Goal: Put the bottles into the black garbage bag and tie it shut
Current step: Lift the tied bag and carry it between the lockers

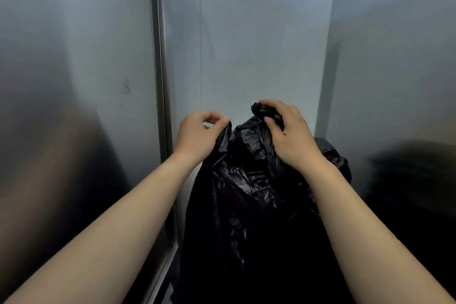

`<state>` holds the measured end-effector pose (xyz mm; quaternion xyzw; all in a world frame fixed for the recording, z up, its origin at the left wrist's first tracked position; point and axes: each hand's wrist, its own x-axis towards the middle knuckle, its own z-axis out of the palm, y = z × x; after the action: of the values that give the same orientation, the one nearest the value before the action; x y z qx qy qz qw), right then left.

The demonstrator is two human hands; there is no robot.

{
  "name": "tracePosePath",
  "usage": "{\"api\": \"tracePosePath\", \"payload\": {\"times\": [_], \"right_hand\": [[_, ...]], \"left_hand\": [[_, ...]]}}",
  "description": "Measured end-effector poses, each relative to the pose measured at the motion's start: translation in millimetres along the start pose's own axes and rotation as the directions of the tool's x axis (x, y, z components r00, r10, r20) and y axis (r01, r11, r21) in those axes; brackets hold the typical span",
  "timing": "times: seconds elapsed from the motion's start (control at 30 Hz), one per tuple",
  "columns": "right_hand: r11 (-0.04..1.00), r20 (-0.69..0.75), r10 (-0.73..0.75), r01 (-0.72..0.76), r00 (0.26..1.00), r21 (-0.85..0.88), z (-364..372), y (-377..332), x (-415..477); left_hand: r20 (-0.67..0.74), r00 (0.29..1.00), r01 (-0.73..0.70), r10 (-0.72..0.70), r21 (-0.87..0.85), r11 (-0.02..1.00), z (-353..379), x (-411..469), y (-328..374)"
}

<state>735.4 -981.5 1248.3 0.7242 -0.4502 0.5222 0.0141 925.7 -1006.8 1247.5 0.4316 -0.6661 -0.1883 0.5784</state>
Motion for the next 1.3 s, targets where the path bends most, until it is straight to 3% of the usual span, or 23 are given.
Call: {"api": "tracePosePath", "payload": {"times": [0.1, 0.2, 0.5, 0.7, 0.83, 0.97, 1.17, 1.3], "right_hand": [[0.992, 0.081, 0.122, -0.124, 0.989, 0.020, 30, 39, -44], [0.976, 0.075, 0.212, -0.215, 0.975, 0.036, 52, 68, -77], [0.929, 0.181, 0.365, -0.371, 0.913, 0.002, 101, 123, -149], [0.857, 0.334, 0.503, -0.511, 0.797, -0.072, 143, 165, -227], [0.785, 0.474, 0.590, -0.601, 0.653, -0.150, 168, 184, -285], [0.761, 0.500, 0.617, -0.622, 0.608, -0.184, 174, 191, -316], [0.773, 0.405, 0.617, -0.616, 0.674, -0.153, 173, 189, -312], [0.747, 0.488, 0.646, -0.616, 0.586, -0.250, 173, 182, -323]], "left_hand": [[0.049, 0.993, 0.102, -0.104, 0.043, 0.994, 22, -35, -53], [0.020, 0.976, 0.215, -0.215, -0.005, 0.977, 37, -64, -96], [0.147, 0.927, 0.346, -0.345, 0.020, 0.938, 63, -135, -174], [0.284, 0.843, 0.419, -0.458, 0.189, 0.888, 85, -203, -238], [0.367, 0.746, 0.460, -0.556, 0.319, 0.829, 89, -256, -276], [0.432, 0.688, 0.447, -0.582, 0.379, 0.810, 90, -285, -293], [0.486, 0.699, 0.338, -0.525, 0.423, 0.841, 91, -289, -286], [0.518, 0.657, 0.316, -0.548, 0.471, 0.824, 90, -297, -280]]}}
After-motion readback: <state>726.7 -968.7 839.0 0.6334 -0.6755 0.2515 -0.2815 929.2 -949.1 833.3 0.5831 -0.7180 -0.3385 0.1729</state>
